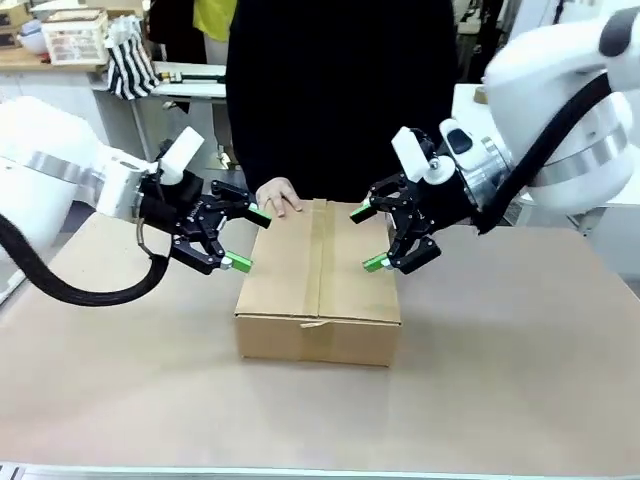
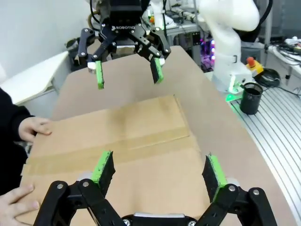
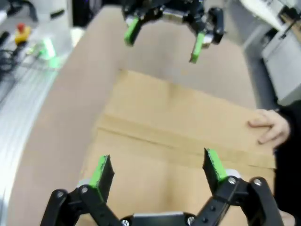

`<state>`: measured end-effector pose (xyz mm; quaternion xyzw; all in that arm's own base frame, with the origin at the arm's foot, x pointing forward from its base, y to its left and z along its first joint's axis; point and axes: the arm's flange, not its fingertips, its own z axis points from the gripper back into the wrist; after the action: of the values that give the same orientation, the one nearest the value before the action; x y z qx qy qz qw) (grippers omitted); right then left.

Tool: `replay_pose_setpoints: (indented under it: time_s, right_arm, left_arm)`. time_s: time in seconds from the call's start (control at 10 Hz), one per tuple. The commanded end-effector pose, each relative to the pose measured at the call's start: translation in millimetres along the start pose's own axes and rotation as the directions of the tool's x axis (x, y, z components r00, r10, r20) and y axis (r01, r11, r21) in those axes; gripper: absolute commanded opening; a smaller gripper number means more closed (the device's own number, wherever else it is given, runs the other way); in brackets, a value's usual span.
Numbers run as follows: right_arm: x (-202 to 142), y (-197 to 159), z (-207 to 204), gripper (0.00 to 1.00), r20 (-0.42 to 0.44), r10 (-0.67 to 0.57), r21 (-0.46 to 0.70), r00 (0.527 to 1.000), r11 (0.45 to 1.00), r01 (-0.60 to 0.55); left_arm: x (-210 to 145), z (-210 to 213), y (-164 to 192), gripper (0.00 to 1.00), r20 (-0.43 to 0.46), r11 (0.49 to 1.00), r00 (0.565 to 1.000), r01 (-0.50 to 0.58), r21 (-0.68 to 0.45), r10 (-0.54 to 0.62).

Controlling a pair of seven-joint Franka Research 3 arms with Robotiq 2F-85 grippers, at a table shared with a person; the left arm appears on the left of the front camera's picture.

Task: Pack the gift set into the box.
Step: Press and hold the closed box until the human finishes sealing it.

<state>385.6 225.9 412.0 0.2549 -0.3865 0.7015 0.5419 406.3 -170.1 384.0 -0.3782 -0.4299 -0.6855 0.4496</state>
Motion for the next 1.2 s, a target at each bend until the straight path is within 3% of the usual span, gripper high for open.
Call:
replay_pose_setpoints:
  time_s: [0.0,0.1,0.2,0.3,0.4,0.5,0.7,1.1]
  right_arm:
    - [-31.9,0.4,-26.4,1.00,0.177,-0.182,-0.073,0.967,0.978,0.197]
    - [-47.9,-0.5,-31.8,1.00,0.130,-0.381,-0.008,0.915,0.923,0.386]
    - [-15.9,0.2,-11.3,1.00,0.064,-0.096,-0.034,0.993,0.995,0.098]
    - [-15.9,0.2,-11.3,1.00,0.064,-0.096,-0.034,0.993,0.995,0.098]
    - [-44.0,1.2,-24.9,1.00,0.090,-0.234,-0.025,0.968,0.971,0.237]
    - [-46.6,-9.1,-23.4,1.00,0.111,-0.182,-0.062,0.977,0.980,0.190]
    - [-75.3,-9.1,-26.8,1.00,0.197,-0.267,-0.053,0.943,0.958,0.282]
    - [-104.7,-1.1,-26.4,1.00,0.292,-0.349,-0.023,0.891,0.928,0.371]
  left_arm:
    - [-32.5,-11.8,11.8,1.00,0.056,1.000,0.998,-0.013,0.008,0.012]
    - [-46.6,-9.7,19.1,1.00,0.131,0.998,0.991,-0.045,0.047,0.039]
    - [-18.1,-4.1,2.5,1.00,0.013,1.000,1.000,-0.016,0.002,0.016]
    - [-18.1,-4.1,2.5,1.00,0.013,1.000,1.000,-0.016,0.002,0.016]
    - [-43.2,-7.9,8.5,1.00,0.050,0.999,0.998,-0.050,0.012,0.049]
    - [-42.6,-15.9,12.4,1.00,0.041,0.993,0.999,0.029,0.111,-0.034]
    - [-63.2,-23.5,17.3,1.00,0.087,0.983,0.996,-0.028,0.182,0.012]
    - [-80.7,-22.5,25.1,1.00,0.075,0.977,0.988,-0.142,0.162,0.131]
